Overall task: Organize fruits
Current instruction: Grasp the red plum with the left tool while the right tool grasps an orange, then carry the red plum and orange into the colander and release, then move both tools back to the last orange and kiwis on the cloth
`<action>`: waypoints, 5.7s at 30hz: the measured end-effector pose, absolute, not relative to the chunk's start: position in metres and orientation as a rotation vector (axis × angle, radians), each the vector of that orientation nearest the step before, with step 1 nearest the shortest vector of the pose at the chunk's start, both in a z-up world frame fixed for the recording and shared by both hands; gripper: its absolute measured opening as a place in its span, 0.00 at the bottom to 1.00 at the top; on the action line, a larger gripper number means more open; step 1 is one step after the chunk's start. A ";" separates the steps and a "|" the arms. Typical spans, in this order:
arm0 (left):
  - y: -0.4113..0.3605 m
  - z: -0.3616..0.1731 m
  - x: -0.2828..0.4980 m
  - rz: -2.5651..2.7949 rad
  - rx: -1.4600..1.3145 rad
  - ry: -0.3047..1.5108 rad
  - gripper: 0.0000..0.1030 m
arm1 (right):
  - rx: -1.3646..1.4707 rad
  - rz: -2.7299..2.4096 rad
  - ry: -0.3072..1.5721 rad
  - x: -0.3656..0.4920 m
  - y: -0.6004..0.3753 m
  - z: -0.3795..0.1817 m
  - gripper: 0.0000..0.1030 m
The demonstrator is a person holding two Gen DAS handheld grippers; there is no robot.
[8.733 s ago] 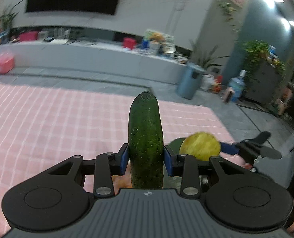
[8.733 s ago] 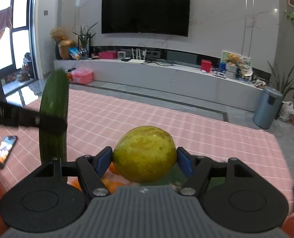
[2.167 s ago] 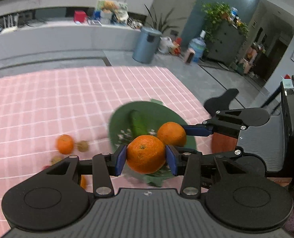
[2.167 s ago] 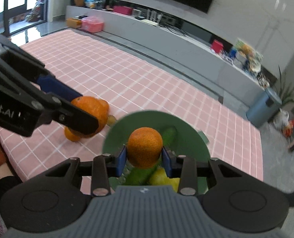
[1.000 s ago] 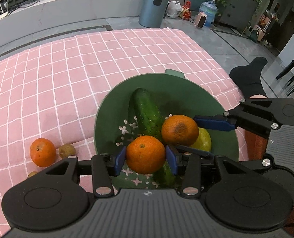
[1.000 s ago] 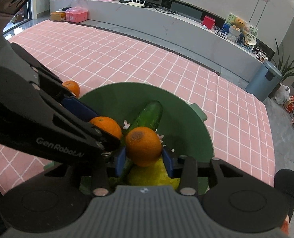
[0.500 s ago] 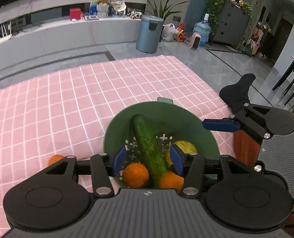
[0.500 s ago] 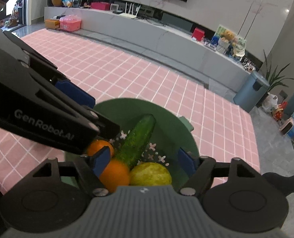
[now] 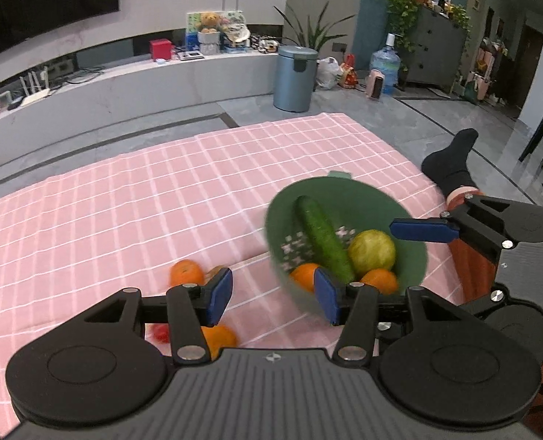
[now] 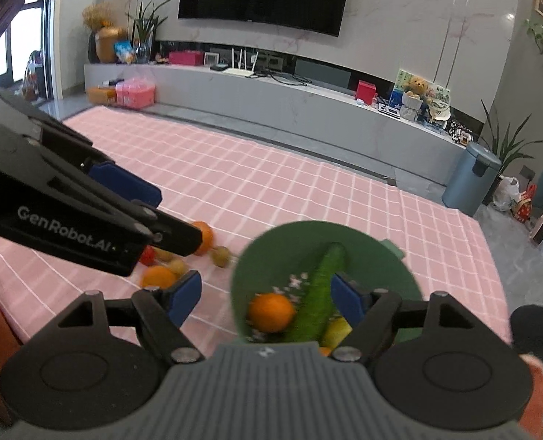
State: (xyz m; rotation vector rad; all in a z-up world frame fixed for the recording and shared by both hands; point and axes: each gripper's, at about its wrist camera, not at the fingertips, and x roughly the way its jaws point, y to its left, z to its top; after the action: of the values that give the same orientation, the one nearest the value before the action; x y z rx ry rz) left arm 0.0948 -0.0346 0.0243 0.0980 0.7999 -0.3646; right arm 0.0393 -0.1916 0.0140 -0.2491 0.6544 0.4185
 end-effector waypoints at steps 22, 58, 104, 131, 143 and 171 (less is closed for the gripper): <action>0.067 -0.024 0.067 -0.290 -0.077 0.862 0.59 | -0.192 0.481 0.717 0.013 -0.116 -0.027 0.44; 0.065 -0.091 0.139 -0.237 -0.074 0.926 0.31 | -0.242 0.513 0.825 0.075 -0.081 -0.091 0.40; -0.110 -0.054 0.183 -0.433 0.229 0.904 0.31 | -0.210 0.334 0.848 0.162 -0.258 -0.055 0.39; -0.088 -0.014 0.149 -0.404 0.218 0.797 0.56 | -0.259 0.282 0.727 0.129 -0.242 -0.021 0.61; -0.022 0.005 0.128 -0.341 0.141 0.768 0.56 | -0.305 0.419 0.637 0.103 -0.187 0.001 0.61; 0.063 -0.066 0.147 -0.364 0.020 0.890 0.56 | -0.618 0.712 0.731 0.135 -0.075 -0.058 0.40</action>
State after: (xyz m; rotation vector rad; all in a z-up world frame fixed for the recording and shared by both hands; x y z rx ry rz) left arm 0.1473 0.0630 -0.0655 0.0199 0.8897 -0.3644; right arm 0.1350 -0.0752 -0.0576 -0.6185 0.7309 0.7124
